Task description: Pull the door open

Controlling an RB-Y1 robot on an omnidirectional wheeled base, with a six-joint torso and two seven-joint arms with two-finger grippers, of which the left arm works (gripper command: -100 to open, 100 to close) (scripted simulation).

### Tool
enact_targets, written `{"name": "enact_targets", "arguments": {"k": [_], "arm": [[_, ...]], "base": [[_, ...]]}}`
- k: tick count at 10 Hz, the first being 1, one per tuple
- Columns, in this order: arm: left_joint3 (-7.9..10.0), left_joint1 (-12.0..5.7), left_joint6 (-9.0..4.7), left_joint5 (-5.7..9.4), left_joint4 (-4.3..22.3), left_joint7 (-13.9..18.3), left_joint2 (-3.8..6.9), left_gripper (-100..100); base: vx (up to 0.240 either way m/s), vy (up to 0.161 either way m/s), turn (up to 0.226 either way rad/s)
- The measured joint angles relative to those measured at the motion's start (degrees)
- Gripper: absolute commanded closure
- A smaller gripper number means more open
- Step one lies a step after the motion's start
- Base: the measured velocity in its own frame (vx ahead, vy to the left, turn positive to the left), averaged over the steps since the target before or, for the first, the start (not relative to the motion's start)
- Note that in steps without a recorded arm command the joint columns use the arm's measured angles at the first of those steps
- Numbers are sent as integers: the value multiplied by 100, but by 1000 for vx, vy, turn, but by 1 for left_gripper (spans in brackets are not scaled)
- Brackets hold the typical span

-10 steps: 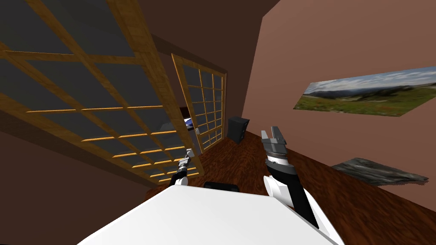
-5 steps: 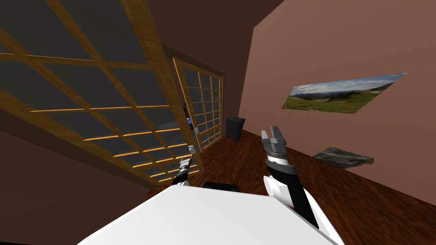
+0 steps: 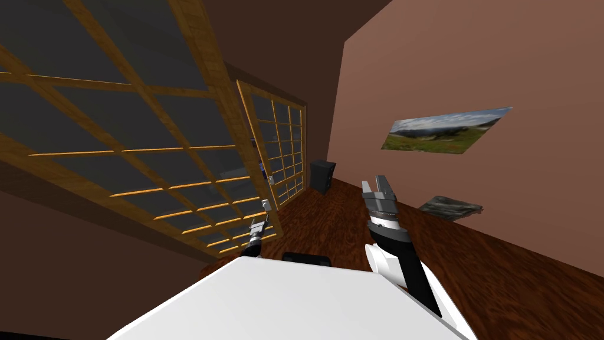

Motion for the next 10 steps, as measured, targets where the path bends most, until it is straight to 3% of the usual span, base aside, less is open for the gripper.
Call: {"name": "enact_targets", "arguments": {"k": [2, 3, 8, 10], "arm": [[-124, 2, -196, -81, 86, 123, -4, -100], [-131, 3, -218, -86, 90, 138, -3, -100], [183, -393, -168, -269, 700, 547, 76, -100], [321, -484, -109, -322, 807, 653, 114, -100]], "base": [[-72, 22, -49], [52, 3, -88], [106, 4, -59], [64, 13, -43]]}}
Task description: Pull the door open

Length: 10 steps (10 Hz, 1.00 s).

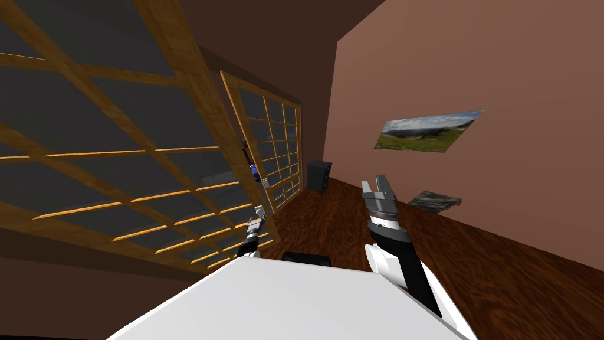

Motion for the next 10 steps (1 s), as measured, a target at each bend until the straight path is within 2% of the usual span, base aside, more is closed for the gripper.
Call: {"name": "enact_targets", "arguments": {"k": [4, 5, 10], "arm": [[172, -271, -7, -121, 445, 268, 26, -100], [180, -279, -3, -125, 454, 283, 28, 100], [178, -271, -2, -118, 449, 268, 32, 100]], "base": [[62, 16, -38], [-6, -1, 10], [-5, 0, 1]]}}
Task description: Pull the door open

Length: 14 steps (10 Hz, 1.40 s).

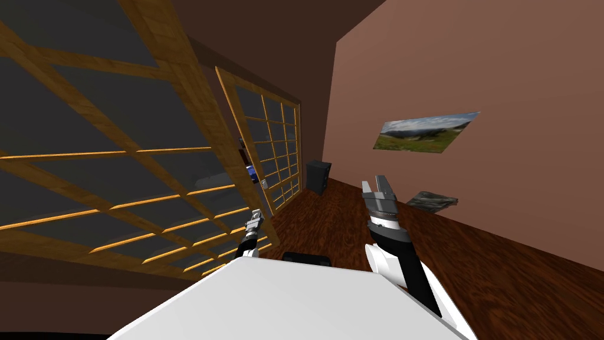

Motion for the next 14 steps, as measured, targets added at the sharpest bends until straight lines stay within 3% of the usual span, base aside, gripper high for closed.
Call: {"name": "enact_targets", "arguments": {"k": [1, 3, 9, 10, 14], "arm": [[0, 0, 1, 0, 0, 0, 0, 100], [-96, 19, -57, -54, -55, 113, 115, 100], [-595, 247, -206, -283, -114, 588, 388, 100], [-619, 264, -205, -292, -101, 607, 378, 100], [-1044, 671, -695, -569, -230, 993, 700, 100]], "base": [[-152, 29, -95], [-233, 2, -134], [-210, 10, -95], [-53, -14, 43], [-56, -12, 55]]}}
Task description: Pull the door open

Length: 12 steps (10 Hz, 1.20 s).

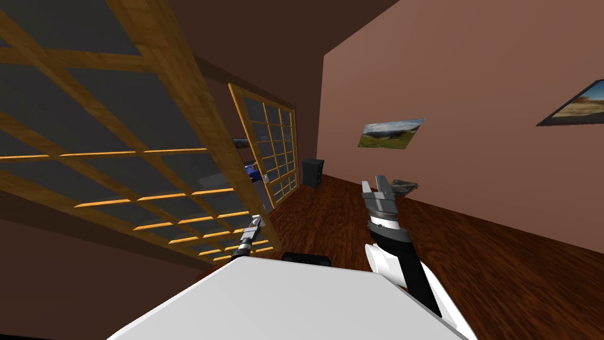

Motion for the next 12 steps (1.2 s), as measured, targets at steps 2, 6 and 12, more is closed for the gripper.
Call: {"name": "enact_targets", "arguments": {"k": [2, 6, 12], "arm": [[-210, 232, -234, -136, -100, 179, 175, 100], [-587, 641, -656, -380, -255, 524, 494, 100], [-802, 800, -1190, -525, 66, 755, 574, 100]], "base": [[-56, 0, 48], [-48, 9, 50], [12, -13, -2]]}}
